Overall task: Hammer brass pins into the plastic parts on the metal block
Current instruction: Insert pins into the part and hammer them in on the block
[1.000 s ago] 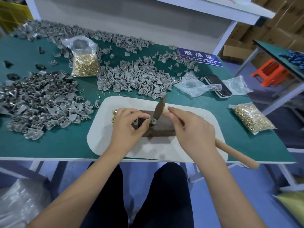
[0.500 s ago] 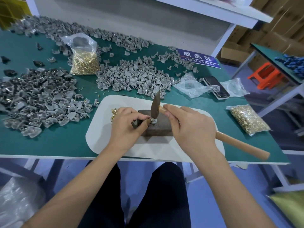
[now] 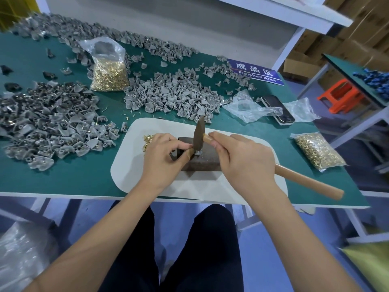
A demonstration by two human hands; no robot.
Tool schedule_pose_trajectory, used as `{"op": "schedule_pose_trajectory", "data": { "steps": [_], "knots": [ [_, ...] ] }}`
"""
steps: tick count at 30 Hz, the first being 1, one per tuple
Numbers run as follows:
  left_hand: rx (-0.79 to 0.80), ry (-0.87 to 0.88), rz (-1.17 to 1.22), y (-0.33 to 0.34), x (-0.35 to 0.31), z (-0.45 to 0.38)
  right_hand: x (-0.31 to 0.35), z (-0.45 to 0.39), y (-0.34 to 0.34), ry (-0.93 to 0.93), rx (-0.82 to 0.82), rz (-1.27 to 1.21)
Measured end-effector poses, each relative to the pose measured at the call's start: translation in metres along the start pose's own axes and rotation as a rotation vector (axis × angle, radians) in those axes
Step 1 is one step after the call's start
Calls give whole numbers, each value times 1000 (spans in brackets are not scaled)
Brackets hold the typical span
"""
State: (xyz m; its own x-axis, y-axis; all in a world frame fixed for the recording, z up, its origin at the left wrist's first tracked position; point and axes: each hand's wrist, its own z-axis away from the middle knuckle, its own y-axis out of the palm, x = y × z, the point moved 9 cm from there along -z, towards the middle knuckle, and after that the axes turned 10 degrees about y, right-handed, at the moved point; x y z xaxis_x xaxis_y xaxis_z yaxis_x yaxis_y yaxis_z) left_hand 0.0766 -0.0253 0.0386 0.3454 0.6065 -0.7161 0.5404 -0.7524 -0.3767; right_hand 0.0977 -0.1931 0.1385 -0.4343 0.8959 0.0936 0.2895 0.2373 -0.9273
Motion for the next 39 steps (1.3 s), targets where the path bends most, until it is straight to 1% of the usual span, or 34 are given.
{"op": "schedule_pose_trajectory", "data": {
  "steps": [2,6,9,12,16,21,24,27,30,34,37,38,39],
  "knots": [
    [5,7,3,0,0,0,-4,1,-2,21,-26,-32],
    [1,8,6,0,-1,0,-7,4,2,48,8,-36],
    [10,1,-4,1,-2,-1,-10,5,-6,63,-70,-101],
    [2,3,-12,0,-3,0,-8,6,2,57,-21,-37],
    [2,10,-4,0,-5,-1,-6,8,-4,48,-61,-65],
    [13,2,-23,1,-3,1,-6,6,-5,47,-64,-63],
    [3,-5,-24,0,-4,1,-5,5,-1,44,-22,-44],
    [21,12,-41,1,-5,0,-5,6,-8,47,-85,-78],
    [4,6,-34,-1,-5,1,0,5,-4,25,-41,-24],
    [25,22,-49,0,-8,1,-4,6,-14,57,-127,-89],
    [25,6,-52,-1,-7,1,-3,6,2,62,-6,-15],
    [26,8,-59,-2,-8,1,-4,6,1,66,-7,-6],
    [32,14,-64,-1,-9,1,-6,7,-3,69,-45,-20]
  ]
}}
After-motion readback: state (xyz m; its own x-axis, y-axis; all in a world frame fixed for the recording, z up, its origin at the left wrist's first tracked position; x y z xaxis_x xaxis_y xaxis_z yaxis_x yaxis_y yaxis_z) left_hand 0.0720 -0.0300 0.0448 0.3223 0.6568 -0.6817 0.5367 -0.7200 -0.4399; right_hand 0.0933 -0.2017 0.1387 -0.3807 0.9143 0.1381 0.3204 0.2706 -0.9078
